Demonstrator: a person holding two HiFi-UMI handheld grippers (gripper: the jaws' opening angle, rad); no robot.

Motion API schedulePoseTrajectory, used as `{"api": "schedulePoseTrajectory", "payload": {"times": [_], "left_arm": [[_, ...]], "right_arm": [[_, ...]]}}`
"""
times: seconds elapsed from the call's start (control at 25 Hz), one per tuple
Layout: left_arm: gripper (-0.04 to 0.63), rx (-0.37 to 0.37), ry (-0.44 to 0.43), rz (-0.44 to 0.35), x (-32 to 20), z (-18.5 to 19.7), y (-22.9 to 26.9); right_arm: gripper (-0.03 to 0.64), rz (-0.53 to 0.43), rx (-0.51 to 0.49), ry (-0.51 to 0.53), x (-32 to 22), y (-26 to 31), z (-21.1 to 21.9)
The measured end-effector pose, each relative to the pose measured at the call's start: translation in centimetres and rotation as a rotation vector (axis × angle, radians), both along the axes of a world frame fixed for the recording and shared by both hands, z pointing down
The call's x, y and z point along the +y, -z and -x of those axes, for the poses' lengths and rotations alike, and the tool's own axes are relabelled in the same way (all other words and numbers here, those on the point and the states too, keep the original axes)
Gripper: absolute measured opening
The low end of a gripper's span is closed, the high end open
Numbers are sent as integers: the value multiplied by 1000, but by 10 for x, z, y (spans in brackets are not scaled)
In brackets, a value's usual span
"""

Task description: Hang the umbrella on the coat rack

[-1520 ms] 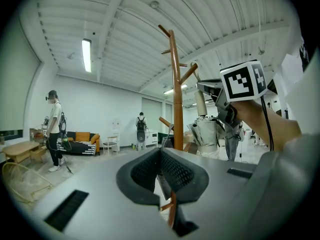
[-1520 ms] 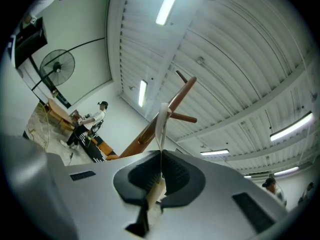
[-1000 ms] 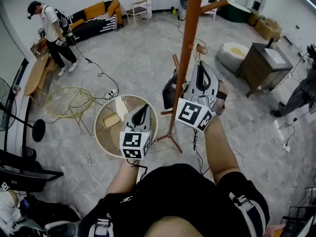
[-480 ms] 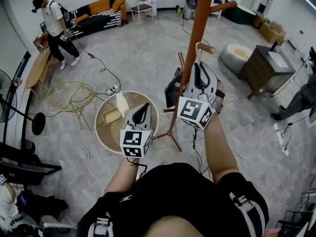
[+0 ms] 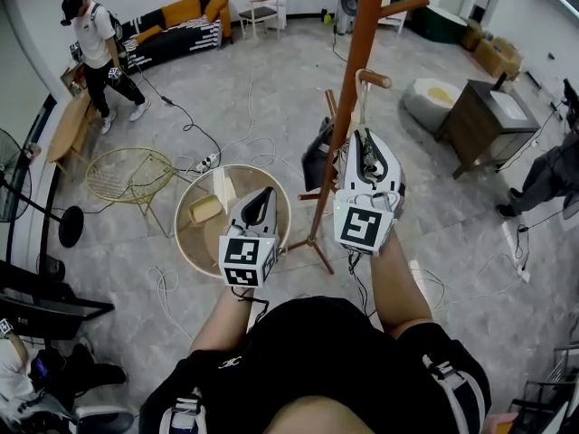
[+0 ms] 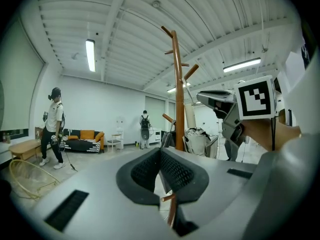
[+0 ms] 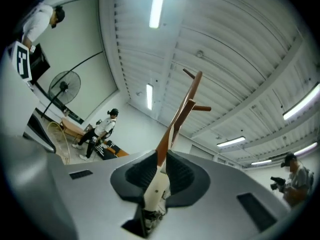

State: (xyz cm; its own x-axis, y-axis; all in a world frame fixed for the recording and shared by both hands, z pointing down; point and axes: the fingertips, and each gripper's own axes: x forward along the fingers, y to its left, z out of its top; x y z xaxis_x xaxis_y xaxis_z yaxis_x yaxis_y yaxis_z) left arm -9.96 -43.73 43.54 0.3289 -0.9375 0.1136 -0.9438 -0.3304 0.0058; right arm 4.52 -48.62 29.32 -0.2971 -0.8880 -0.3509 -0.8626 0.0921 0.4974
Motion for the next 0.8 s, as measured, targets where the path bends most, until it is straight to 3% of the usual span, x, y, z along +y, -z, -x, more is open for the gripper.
{"api": "schedulePoseTrajectory", "payload": {"times": [0.2,0.4,0.8], "left_arm": [[18,-9,-30,9,13,-6,-1],[18,-17,-51,19,19,-10,-4],[18,-33,-76,25,19,-13,-9]], "right_arm": [[15,205,-139,52,21,-44,-3],[13,352,-295,122,34,-79,-12],[14,398,-356,123,35,-96,-13]]}}
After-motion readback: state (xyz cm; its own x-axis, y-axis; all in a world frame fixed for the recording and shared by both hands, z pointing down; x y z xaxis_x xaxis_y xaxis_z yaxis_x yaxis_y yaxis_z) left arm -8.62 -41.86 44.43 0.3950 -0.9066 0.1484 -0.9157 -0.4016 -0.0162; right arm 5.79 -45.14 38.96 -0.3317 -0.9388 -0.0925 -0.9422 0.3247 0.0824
